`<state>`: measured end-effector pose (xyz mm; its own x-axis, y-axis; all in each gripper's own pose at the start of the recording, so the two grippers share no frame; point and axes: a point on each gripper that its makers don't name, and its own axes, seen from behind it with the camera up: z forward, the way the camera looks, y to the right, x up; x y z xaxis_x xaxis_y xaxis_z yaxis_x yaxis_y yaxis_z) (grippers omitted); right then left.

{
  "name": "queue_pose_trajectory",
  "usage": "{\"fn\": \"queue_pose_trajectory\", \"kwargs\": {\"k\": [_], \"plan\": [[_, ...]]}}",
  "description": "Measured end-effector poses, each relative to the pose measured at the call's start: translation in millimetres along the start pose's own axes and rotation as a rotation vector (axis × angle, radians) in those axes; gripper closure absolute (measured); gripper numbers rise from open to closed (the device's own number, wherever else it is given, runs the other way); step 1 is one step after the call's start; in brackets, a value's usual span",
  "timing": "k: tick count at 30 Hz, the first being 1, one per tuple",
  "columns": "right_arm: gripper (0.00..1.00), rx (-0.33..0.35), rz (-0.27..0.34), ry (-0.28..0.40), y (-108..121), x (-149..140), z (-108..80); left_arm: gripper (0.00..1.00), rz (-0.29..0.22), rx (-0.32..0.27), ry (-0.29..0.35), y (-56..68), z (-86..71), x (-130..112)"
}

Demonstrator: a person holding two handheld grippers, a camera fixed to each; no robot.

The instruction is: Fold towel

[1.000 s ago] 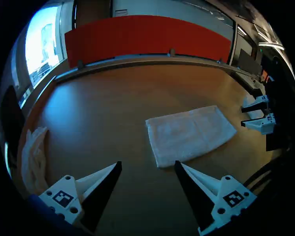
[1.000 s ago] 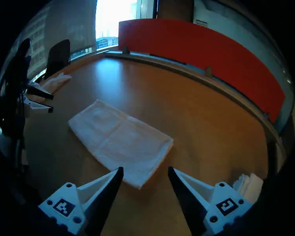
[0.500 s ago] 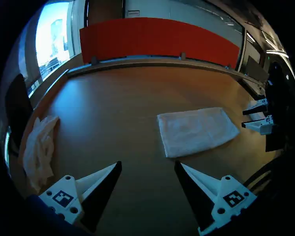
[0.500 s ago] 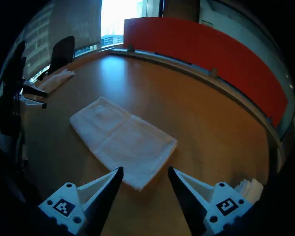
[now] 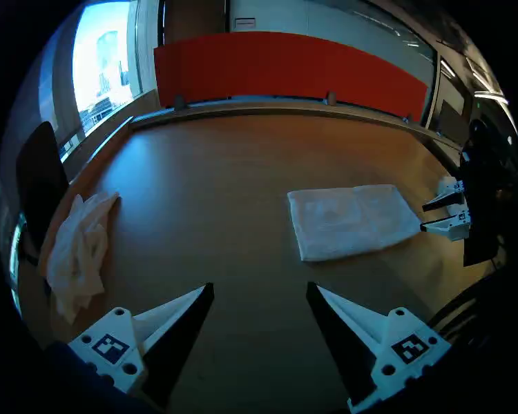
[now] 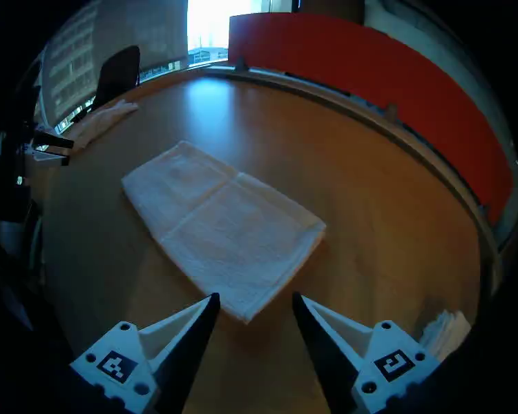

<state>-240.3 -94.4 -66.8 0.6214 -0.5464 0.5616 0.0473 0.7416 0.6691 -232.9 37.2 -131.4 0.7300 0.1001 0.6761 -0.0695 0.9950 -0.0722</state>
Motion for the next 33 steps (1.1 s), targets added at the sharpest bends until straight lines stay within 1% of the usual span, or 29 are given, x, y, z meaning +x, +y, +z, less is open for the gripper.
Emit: {"fn": "queue_pose_trajectory", "kwargs": {"k": [5, 9, 13, 15, 17, 23, 27, 33], "plan": [[0.35, 0.026, -0.013, -0.029, -2.2, -9.9, 3.6, 0.00, -0.016, 0.010, 0.002, -3.9, -6.4, -2.5], [0.45, 0.052, -0.035, -0.048, -4.6, -15.9, 4.4, 0.00, -0.025, 0.014, 0.002, -6.9, -10.1, -4.2], [0.58, 0.079, -0.054, -0.061, -6.7, -18.8, 4.3, 0.00, -0.022, 0.017, 0.002, -8.8, -12.4, -4.9], [0.62, 0.089, -0.062, -0.068, -7.0, -19.9, 3.8, 0.00, -0.019, 0.018, 0.002, -9.6, -13.2, -5.4], [0.62, 0.095, -0.067, -0.075, -6.8, -21.9, 3.5, 0.00, -0.018, 0.019, 0.001, -9.7, -13.7, -5.8], [0.80, 0.110, -0.072, -0.082, -7.2, -24.4, 1.9, 0.00, -0.021, 0.016, 0.004, -9.6, -14.6, -5.4], [0.95, 0.109, -0.072, -0.072, -6.6, -21.7, 1.2, 0.00, -0.019, 0.017, 0.006, -10.2, -15.0, -5.2], [0.97, 0.100, -0.063, -0.060, -6.3, -17.3, 0.7, 0.00, -0.024, 0.016, 0.008, -9.9, -14.6, -5.1]]}}
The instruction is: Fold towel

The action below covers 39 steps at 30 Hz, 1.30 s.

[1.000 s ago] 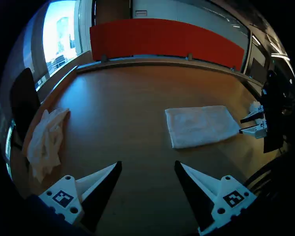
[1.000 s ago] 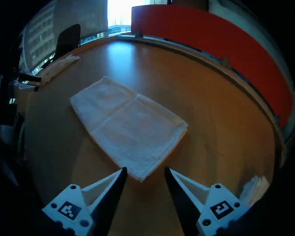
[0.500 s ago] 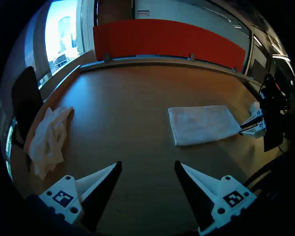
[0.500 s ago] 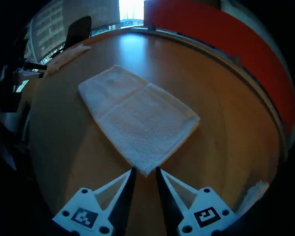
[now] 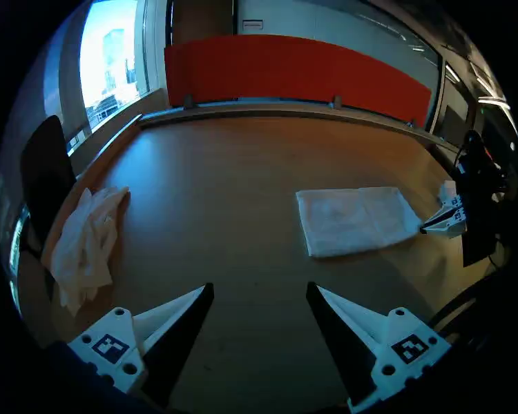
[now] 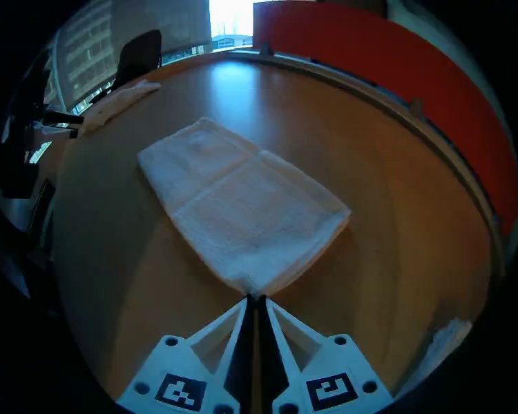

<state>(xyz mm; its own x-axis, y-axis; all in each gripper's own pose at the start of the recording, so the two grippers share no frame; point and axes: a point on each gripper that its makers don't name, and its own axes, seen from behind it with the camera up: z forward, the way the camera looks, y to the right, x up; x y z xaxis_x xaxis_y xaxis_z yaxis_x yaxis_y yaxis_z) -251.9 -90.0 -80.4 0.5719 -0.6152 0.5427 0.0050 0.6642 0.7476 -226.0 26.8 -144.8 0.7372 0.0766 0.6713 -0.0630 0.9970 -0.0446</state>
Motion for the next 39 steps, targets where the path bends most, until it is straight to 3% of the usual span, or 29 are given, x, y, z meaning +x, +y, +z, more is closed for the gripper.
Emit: {"fn": "queue_pose_trajectory", "kwargs": {"k": [11, 27, 39], "plan": [[0.97, -0.034, 0.007, 0.051, 5.4, 16.7, -14.7, 0.00, 0.008, -0.001, 0.008, -0.4, -1.0, 2.9], [0.97, -0.091, -0.017, 0.095, 25.0, 35.6, -60.0, 0.00, 0.008, -0.008, 0.020, 0.7, -4.2, 8.7], [0.97, -0.079, -0.045, 0.130, 17.2, 59.3, -62.4, 0.00, 0.003, -0.006, 0.022, 0.0, -9.3, 6.5]]}}
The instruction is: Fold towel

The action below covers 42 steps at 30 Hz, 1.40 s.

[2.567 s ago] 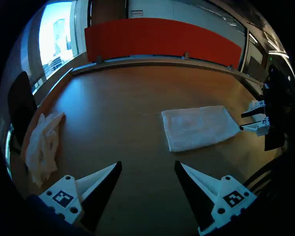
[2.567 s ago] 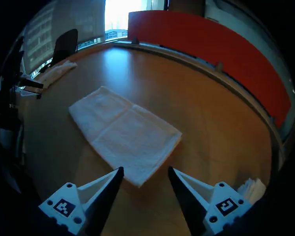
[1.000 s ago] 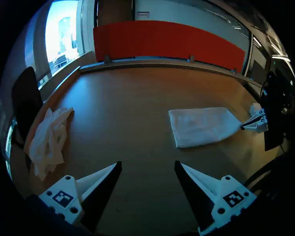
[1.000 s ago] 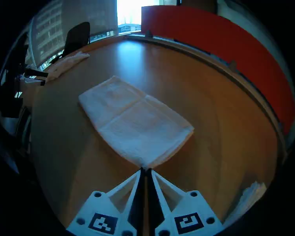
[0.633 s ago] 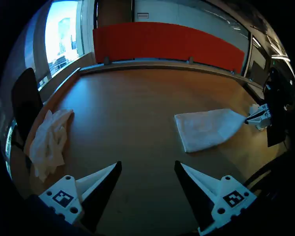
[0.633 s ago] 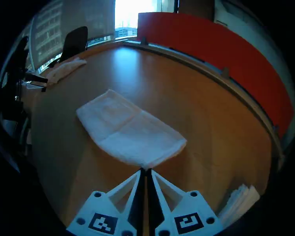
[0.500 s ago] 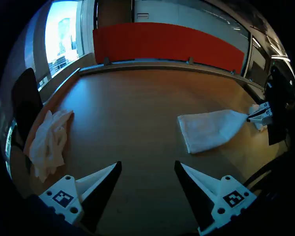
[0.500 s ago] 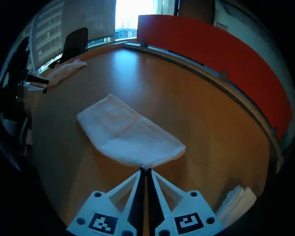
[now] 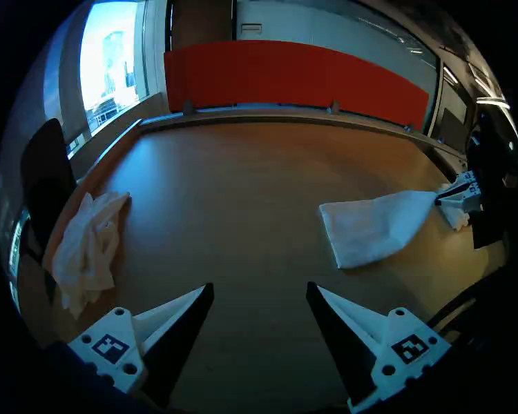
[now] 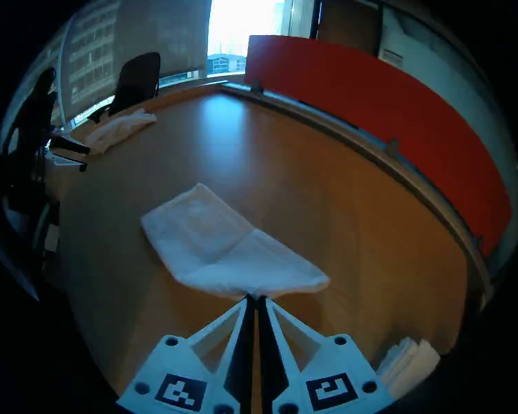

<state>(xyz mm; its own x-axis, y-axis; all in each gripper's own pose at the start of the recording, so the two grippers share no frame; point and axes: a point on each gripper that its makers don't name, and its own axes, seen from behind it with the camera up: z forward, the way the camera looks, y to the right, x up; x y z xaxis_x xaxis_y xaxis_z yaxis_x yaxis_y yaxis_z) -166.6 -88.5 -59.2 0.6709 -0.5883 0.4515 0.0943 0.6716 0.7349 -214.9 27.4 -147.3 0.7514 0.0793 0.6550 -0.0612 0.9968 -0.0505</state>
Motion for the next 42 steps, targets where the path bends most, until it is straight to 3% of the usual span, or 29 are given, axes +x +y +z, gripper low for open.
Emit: {"fn": "queue_pose_trajectory", "kwargs": {"k": [14, 26, 33, 42], "plan": [[0.97, 0.090, -0.117, 0.065, -34.7, 65.7, 19.7, 0.00, -0.023, 0.020, 0.004, -4.7, -8.8, -6.0], [0.97, 0.227, -0.226, 0.062, -96.1, 101.8, 63.2, 0.00, -0.046, 0.043, 0.009, -14.3, -20.2, -9.3], [0.97, 0.295, -0.235, 0.031, -129.8, 103.8, 95.2, 0.00, -0.071, 0.061, 0.024, -23.9, -30.3, -8.1], [0.97, 0.303, -0.204, -0.005, -139.4, 97.0, 116.4, 0.00, -0.098, 0.076, 0.024, -32.7, -36.6, -13.5]]}}
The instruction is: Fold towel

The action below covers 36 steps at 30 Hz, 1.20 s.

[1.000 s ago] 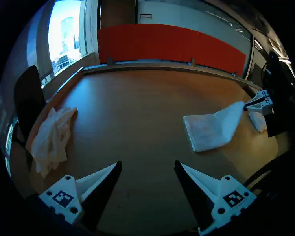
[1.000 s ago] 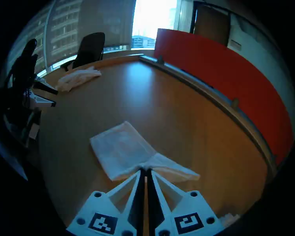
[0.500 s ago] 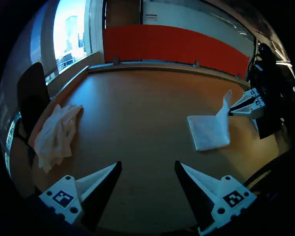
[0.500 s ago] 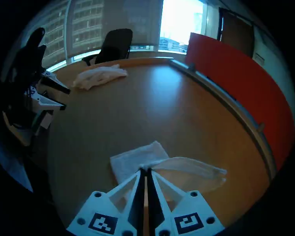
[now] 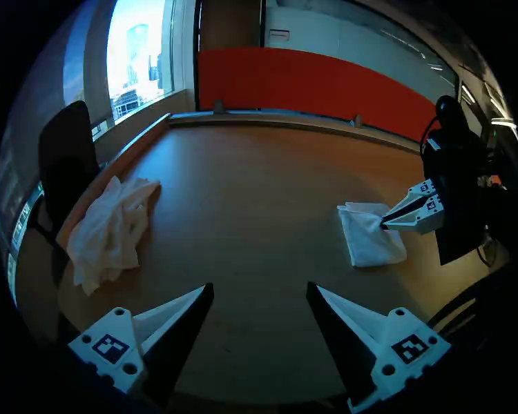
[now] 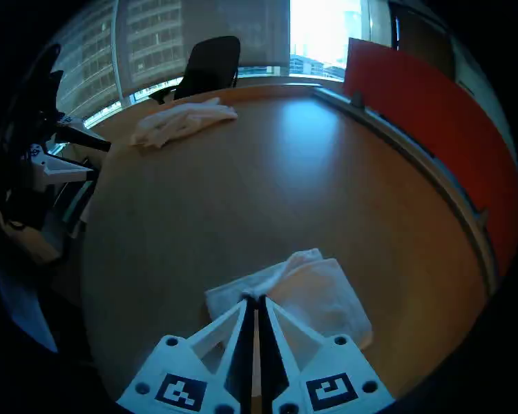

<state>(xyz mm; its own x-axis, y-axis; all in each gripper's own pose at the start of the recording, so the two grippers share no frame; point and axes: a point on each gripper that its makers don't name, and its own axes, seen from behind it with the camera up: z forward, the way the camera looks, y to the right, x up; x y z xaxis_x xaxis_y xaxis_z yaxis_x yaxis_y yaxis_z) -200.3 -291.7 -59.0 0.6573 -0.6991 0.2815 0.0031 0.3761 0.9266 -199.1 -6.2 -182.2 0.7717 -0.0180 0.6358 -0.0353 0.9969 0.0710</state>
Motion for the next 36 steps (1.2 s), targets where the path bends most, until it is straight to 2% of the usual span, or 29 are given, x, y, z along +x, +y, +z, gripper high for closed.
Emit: {"fn": "queue_pose_trajectory", "kwargs": {"k": [7, 8, 9, 13, 19, 27, 36], "plan": [[0.94, 0.011, 0.018, -0.004, -5.5, -2.8, -4.7, 0.00, -0.007, -0.004, -0.006, -0.6, 0.8, -1.9], [0.90, 0.011, 0.020, -0.004, -5.9, -3.4, -5.5, 0.00, -0.007, -0.004, -0.006, -0.6, 1.1, -1.8], [0.86, 0.012, 0.023, -0.003, -6.6, -3.7, -6.6, 0.00, -0.007, -0.004, -0.006, -0.8, 1.4, -1.7], [0.53, 0.019, 0.039, 0.010, -9.9, -4.2, -11.4, 0.00, -0.004, -0.002, -0.007, -1.6, 2.0, -1.2], [0.28, -0.027, 0.075, 0.020, -3.9, -13.7, -18.4, 0.00, -0.001, 0.000, -0.003, -1.4, 2.4, 1.7], [0.27, -0.073, 0.137, -0.007, 0.6, -48.8, -26.0, 0.00, 0.004, -0.005, 0.003, 1.6, 2.9, 5.4], [0.27, -0.106, 0.175, -0.047, 2.4, -82.9, -34.5, 0.00, 0.017, -0.011, 0.001, 4.5, 5.0, 8.0]]}}
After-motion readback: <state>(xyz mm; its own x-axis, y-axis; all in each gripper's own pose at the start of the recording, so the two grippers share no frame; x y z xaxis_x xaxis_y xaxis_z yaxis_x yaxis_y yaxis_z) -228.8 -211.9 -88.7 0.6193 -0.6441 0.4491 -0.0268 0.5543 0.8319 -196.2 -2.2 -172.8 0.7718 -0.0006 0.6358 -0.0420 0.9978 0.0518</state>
